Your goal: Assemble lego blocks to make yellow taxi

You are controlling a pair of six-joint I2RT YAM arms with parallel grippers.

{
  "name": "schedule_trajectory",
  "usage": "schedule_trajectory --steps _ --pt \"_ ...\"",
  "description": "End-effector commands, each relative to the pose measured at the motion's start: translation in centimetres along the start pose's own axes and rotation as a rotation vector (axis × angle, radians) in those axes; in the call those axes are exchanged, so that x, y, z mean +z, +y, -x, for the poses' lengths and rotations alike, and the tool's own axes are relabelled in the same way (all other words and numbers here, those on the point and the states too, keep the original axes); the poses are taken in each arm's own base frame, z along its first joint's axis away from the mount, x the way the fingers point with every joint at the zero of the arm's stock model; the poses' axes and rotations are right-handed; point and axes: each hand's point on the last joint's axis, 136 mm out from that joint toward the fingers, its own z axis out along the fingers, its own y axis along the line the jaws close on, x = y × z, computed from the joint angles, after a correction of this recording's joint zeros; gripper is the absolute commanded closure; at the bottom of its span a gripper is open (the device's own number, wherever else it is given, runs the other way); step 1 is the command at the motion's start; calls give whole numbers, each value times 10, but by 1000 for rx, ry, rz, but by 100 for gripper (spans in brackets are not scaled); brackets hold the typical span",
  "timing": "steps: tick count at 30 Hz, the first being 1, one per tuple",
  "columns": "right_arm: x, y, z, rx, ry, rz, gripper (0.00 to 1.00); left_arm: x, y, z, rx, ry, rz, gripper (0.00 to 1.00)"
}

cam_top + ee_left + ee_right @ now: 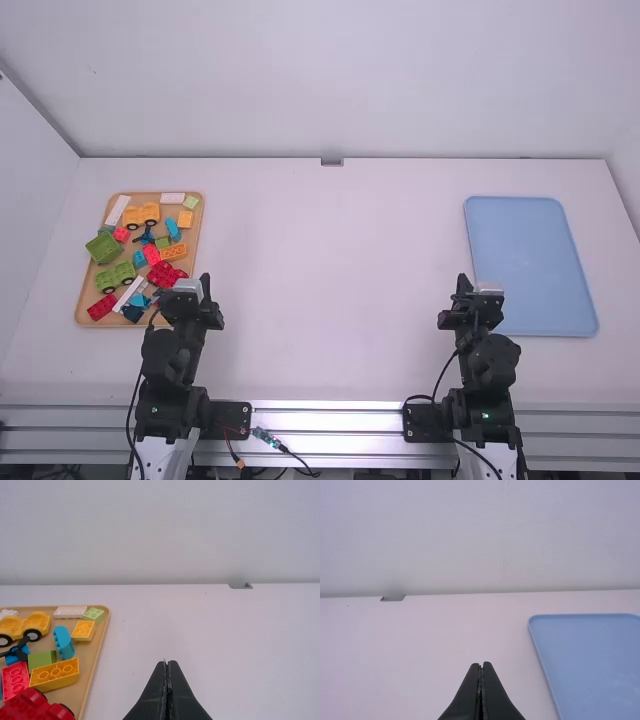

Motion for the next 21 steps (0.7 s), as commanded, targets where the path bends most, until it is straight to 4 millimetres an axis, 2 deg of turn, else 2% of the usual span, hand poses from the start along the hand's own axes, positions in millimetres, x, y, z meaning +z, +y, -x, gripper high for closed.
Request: schedule_trajectory --steps 1,4,9,19,21 --pt "0 1 1 -3 -3 5 99 0 -1 0 -2 3 -5 100" --pt "-1 10 14 -23 -28 48 97 -1 -11 0 -25 28 -53 97" --pt "-2 10 37 -24 -71 48 92 -3 -26 1 -79 88 -126 92" --pt "0 10 39 -21 18 50 83 -7 -31 4 -102 217 -149 79" --pt "0 13 45 -22 17 66 81 -7 -31 7 -104 242 -146 76"
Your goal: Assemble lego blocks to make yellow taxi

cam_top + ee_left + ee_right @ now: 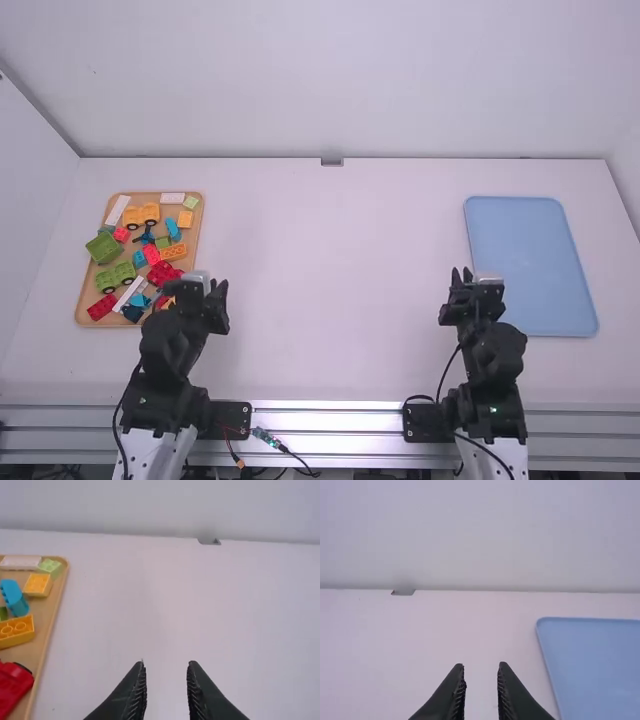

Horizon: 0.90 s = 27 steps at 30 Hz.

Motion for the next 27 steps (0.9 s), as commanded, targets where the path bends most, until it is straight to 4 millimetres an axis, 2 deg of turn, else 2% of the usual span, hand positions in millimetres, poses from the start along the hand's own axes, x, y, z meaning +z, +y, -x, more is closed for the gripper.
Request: schedule_trajectory --steps 1,8,11,19,23,26,27 --pt "-3 3 27 3 -48 22 80 -4 -5 19 -4 -19 -17 74" --pt "-1 3 54 1 -74 24 72 -5 -2 53 -4 -40 20 63" --pt "0 5 73 -1 -97 38 67 -5 -3 69 -12 -45 24 56" --pt "7 6 130 -8 -181 53 52 -5 -8 74 -62 -61 -7 41" --pt "13 16 152 -15 -194 119 45 -5 -7 75 -61 -67 -1 34" --pt "19 17 162 -17 -195 129 39 -5 -7 75 -61 -67 1 30" --pt "24 17 158 -14 -177 125 38 -5 -7 76 -61 -70 1 28"
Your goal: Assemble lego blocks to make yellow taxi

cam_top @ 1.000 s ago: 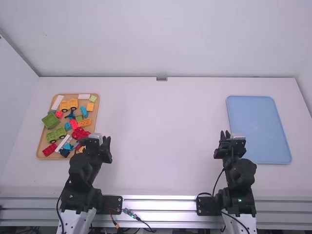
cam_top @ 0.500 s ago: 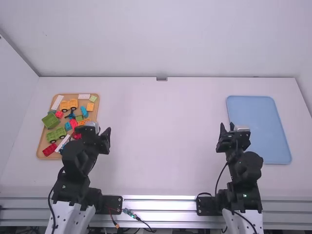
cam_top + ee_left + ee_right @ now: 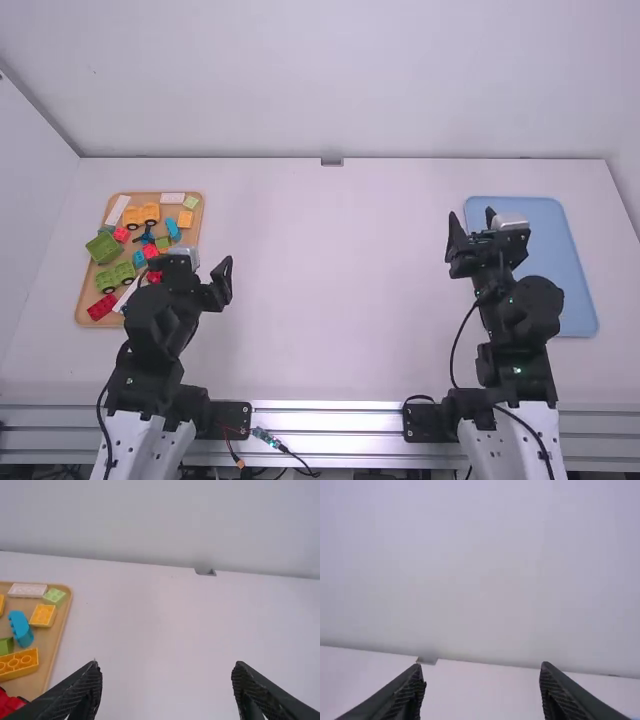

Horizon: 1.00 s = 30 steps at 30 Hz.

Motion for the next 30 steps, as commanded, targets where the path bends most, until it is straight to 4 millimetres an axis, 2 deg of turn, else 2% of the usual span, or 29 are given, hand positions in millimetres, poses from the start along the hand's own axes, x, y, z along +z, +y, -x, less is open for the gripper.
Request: schedule_trajectory --steps 1,4,10,18,19,25,30 --pt "7 2 7 4 4 21 36 -3 -4 10 -2 -28 -13 27" --pt "18 2 -9 13 59 26 31 -3 -3 12 -30 -34 -9 23" --pt "38 0 -46 2 179 33 19 -2 12 13 -122 -45 78 14" --pt "51 -1 -82 21 291 37 9 8 24 15 -187 -54 143 6" --pt "53 -1 -85 23 303 38 8 11 25 15 -197 -54 144 1" --pt "57 -1 -108 35 375 41 1 40 32 19 -224 19 200 1" --pt "56 -1 -107 35 374 40 1 59 34 27 -222 96 235 1"
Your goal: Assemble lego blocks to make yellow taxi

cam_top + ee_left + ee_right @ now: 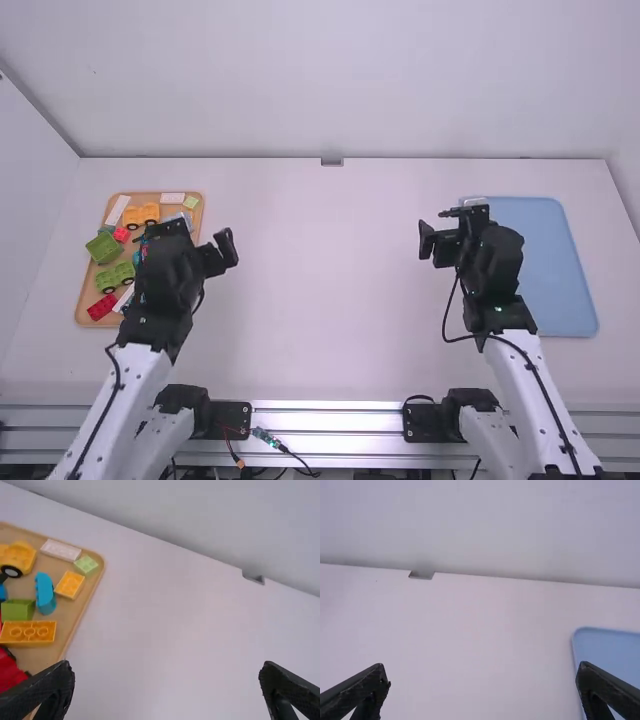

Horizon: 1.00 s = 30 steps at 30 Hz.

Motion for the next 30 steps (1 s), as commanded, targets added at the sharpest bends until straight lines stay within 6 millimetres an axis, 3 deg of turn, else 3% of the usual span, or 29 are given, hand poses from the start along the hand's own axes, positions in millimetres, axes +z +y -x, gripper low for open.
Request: schedule_trajectory --steps 1,3,12,18,22,30 --pt "-2 1 11 -7 -24 3 1 10 -6 26 -15 -4 30 1" --pt "-1 1 10 -7 -21 4 1 21 -7 33 -13 27 50 1" --pt "-1 1 10 -7 -23 3 1 69 27 73 -122 109 252 1" --pt "-1 1 10 -6 -23 4 1 103 75 104 -232 206 409 1" --pt "-1 1 10 1 -20 5 1 128 95 118 -283 304 433 1" --pt "-1 1 5 4 -1 4 1 160 146 121 -431 392 558 1"
